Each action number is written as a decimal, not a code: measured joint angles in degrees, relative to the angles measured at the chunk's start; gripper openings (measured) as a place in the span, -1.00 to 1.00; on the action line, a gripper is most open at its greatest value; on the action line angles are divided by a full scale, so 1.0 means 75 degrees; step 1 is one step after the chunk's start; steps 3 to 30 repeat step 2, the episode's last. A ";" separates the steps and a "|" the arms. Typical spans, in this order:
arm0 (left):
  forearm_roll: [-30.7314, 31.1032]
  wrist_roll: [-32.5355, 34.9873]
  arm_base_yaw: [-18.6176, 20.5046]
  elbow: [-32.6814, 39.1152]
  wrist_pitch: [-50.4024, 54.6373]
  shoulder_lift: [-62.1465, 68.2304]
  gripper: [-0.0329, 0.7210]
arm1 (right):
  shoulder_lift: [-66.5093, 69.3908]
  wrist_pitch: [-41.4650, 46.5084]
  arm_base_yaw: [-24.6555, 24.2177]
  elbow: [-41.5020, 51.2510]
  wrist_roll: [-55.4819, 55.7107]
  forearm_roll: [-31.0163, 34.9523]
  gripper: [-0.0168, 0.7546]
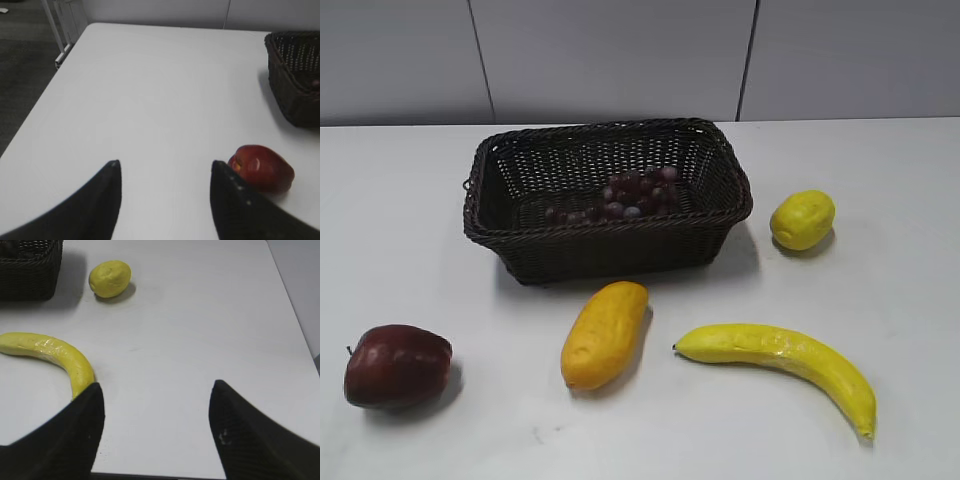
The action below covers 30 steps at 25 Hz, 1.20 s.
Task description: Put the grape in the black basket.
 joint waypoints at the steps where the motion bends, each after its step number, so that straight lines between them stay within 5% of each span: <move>1: -0.0006 0.0000 0.0000 0.0021 0.0034 -0.0018 0.46 | 0.0000 0.0007 0.0000 0.0000 0.0000 0.0008 0.34; 30: -0.0028 -0.0024 0.0000 0.0021 0.0069 -0.0018 0.46 | 0.0000 0.0006 0.0000 0.0000 0.0000 0.0001 0.34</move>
